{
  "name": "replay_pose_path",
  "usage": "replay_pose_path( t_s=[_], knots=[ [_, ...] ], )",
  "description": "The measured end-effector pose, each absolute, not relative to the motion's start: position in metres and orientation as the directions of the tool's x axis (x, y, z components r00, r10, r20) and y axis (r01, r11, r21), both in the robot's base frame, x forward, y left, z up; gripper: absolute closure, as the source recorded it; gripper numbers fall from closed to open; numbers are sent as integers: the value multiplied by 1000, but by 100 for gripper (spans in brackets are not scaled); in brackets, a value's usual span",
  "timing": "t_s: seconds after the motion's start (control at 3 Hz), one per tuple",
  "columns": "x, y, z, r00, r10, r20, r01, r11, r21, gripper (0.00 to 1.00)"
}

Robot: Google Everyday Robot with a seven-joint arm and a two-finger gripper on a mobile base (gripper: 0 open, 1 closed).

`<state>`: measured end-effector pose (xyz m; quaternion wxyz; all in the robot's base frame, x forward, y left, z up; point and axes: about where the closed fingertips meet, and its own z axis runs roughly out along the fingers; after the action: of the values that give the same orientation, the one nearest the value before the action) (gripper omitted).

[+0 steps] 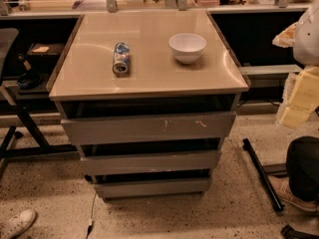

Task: Open top drawer

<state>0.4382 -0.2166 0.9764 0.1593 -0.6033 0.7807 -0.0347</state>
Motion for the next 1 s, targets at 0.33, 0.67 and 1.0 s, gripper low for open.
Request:
replay_pose_path(
  t_s=[0.33,0.67,1.0],
  knots=[
    [438,-217,976,-221,-953,-207,-931,270,-246,0],
    [448,-215,977,-220,-953,-211,-921,274,-278,0],
    [462,-210,956,-241,-947,-211,-912,296,-284,0]
  ],
)
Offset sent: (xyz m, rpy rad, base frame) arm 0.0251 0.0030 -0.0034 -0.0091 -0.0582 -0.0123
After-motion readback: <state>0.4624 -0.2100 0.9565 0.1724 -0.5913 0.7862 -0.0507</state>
